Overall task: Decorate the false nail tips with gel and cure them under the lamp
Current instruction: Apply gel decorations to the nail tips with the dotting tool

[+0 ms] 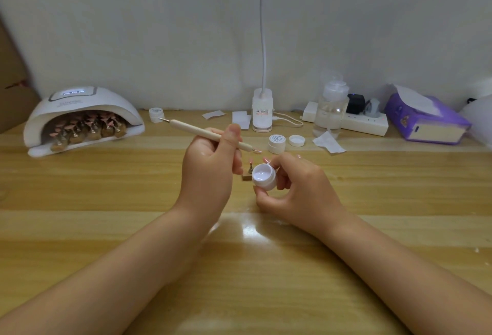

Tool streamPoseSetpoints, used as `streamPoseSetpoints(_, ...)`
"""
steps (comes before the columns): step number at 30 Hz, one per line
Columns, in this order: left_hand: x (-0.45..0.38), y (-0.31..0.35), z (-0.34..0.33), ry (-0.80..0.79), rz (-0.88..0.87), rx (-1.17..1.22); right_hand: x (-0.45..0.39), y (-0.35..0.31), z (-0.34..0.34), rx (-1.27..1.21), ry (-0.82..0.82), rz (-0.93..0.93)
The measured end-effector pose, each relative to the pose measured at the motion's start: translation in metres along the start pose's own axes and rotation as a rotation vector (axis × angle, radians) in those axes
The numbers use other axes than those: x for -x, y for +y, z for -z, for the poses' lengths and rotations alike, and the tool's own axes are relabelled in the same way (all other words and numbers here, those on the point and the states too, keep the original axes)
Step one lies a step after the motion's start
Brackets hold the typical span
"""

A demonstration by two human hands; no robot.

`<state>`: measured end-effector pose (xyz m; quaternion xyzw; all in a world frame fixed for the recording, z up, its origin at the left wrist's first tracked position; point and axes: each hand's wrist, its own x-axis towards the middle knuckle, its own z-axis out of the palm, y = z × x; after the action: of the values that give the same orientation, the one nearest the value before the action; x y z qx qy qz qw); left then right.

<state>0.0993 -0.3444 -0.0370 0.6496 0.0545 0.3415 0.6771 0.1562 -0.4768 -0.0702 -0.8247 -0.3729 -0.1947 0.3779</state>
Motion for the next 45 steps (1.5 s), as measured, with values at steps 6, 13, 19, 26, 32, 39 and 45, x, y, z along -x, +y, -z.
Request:
streamPoseSetpoints(6,-0.006,0.008,-0.001,0.038,0.183,0.215,0.000,-0.001,0.001,0.015,-0.002,0.000)
streamPoseSetpoints(13,-0.004,0.002,-0.001,0.077,0.293,0.223,0.000,-0.001,0.001,0.002,-0.020,-0.003)
streamPoseSetpoints(19,-0.006,-0.011,0.003,0.113,0.208,0.130,0.001,0.000,0.003,0.059,-0.017,0.006)
streamPoseSetpoints(26,-0.005,-0.020,0.007,0.128,0.196,0.186,-0.002,0.000,0.007,-0.002,0.039,-0.028)
streamPoseSetpoints(32,-0.005,-0.025,0.010,0.122,0.175,0.174,-0.022,0.024,0.032,-0.048,0.269,-0.148)
streamPoseSetpoints(39,-0.005,-0.030,0.012,0.115,0.154,0.123,-0.024,0.072,0.039,0.245,0.195,-0.460)
streamPoseSetpoints(45,-0.006,-0.031,0.012,0.119,0.155,0.115,-0.022,0.079,0.035,0.372,0.077,-0.568)
